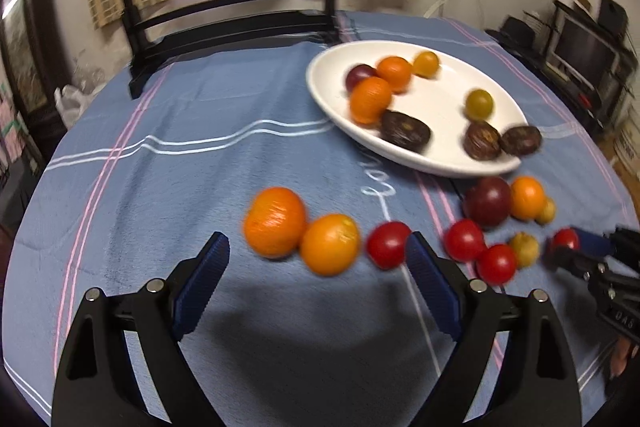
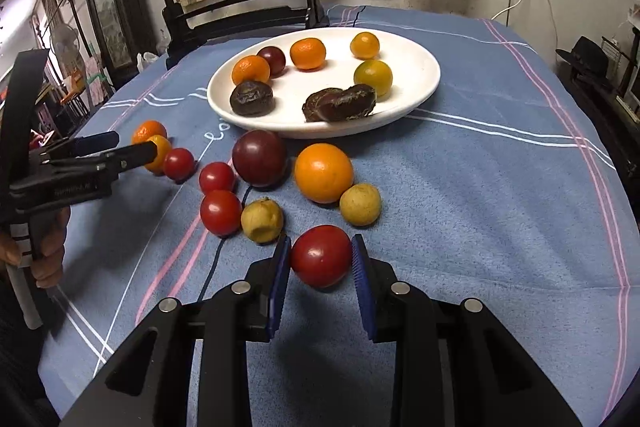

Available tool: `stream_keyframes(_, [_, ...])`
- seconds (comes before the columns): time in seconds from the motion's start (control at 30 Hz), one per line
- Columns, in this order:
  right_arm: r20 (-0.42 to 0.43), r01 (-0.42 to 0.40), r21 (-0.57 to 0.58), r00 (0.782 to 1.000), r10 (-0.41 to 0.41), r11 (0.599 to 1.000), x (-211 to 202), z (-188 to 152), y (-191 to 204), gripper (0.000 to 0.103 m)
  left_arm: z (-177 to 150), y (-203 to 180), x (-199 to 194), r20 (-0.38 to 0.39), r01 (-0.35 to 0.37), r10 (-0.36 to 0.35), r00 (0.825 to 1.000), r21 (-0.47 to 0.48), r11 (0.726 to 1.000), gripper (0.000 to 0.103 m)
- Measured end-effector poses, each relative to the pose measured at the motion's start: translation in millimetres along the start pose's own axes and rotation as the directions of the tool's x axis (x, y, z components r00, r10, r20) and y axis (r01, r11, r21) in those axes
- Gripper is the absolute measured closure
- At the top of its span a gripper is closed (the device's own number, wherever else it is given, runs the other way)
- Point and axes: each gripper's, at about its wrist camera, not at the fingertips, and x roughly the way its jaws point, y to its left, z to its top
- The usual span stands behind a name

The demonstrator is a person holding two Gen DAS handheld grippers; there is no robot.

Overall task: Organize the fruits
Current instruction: 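Grasp a red cherry tomato with the right tool while the left grasps another red tomato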

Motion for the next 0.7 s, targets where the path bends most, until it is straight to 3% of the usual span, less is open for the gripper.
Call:
stream_keyframes(0.27, [-0.015, 0.006, -0.016, 1.0, -0.007, 1.0, 3, -1, 3, 0.072, -11, -28, -5, -0.001, 0.042, -0.042, 0.999, 0.099, 0.994, 0.016])
stream_keyframes(0.37, [-0.017, 0.007, -0.017, 1.0, -0.007, 1.0, 3, -2, 3, 0.072, -12, -30, -5, -0.01, 0.063, -0.062, 0.998, 0.103, 0.993, 0.029])
stream_keyframes(0.5, [-0.021, 0.011, -0.022, 1.0, -0.011, 1.0, 4, -2, 5, 0.072, -14, -33, -3, -0.046, 0.115, -0.111, 0.993, 0.092, 0.989, 0.038])
stream_keyframes(0.7, [-0.021, 0.016, -0.029, 1.0, -0.016, 0.999, 5, -3, 5, 0.072, -22, -62, -7, -0.065, 0.198, -0.191, 0.979, 0.147, 0.969, 0.038])
